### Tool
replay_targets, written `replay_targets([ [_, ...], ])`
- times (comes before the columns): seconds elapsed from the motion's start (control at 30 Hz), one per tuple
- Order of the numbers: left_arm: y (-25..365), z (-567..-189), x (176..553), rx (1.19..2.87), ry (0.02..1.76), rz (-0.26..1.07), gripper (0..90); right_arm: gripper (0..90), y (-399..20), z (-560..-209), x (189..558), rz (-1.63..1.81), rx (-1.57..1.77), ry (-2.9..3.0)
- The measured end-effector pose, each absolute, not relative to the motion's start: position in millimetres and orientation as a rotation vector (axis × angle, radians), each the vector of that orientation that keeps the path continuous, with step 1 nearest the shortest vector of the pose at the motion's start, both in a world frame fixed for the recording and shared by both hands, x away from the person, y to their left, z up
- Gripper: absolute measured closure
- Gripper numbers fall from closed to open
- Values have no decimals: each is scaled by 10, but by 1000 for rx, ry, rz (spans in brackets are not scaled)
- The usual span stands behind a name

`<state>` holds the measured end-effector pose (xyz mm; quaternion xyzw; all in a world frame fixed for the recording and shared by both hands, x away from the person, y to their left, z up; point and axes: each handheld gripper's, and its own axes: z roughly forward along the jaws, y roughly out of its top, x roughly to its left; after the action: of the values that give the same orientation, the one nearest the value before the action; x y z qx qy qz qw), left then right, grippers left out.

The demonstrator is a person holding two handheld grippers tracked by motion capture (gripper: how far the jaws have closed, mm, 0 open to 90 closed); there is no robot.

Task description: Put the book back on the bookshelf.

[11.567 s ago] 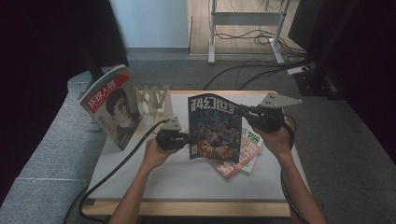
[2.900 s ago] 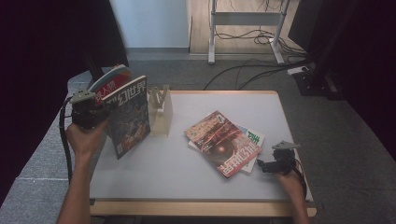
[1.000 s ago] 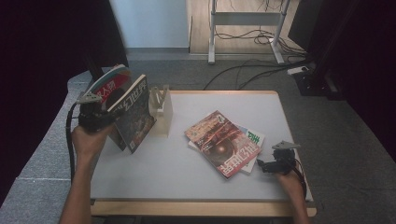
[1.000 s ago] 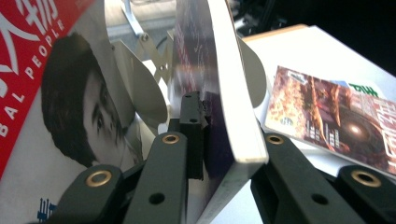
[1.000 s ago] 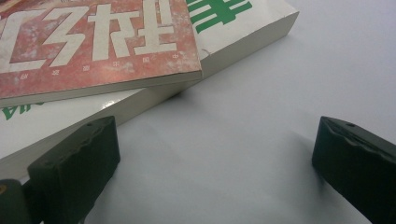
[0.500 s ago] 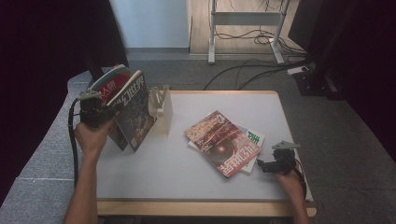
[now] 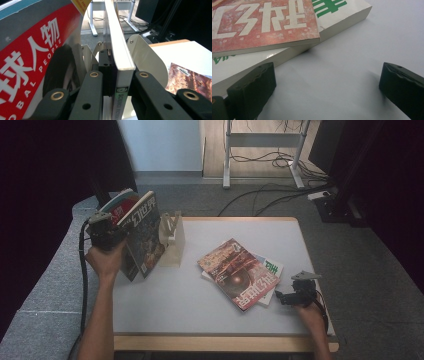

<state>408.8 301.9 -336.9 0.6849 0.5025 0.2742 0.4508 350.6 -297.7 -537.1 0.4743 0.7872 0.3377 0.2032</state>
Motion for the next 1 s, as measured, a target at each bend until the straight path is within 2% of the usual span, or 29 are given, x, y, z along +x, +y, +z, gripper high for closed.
replay_targets([
  [0.2, 2976, -3400, 4068, 1742, 1221, 679, 823, 4, -2977, -5371, 3506, 942, 1323, 2197],
  [0.43, 3009, -3345, 4074, 1804, 1242, 573, 791, 4, -2976, -5371, 3506, 942, 1324, 2197],
  [0.5, 3008, -3334, 4067, 1810, 1241, 572, 808, 4, -2976, -5371, 3506, 942, 1324, 2197],
  [0.73, 2916, -3354, 4016, 1741, 1170, 534, 828, 4, -2976, -5372, 3507, 944, 1324, 2196],
  [0.87, 2832, -3294, 4008, 1728, 1153, 590, 828, 4, -2977, -5372, 3507, 943, 1323, 2196],
  [1.0, 2848, -3226, 4023, 1653, 1149, 592, 829, 4, -2978, -5370, 3507, 941, 1322, 2198],
])
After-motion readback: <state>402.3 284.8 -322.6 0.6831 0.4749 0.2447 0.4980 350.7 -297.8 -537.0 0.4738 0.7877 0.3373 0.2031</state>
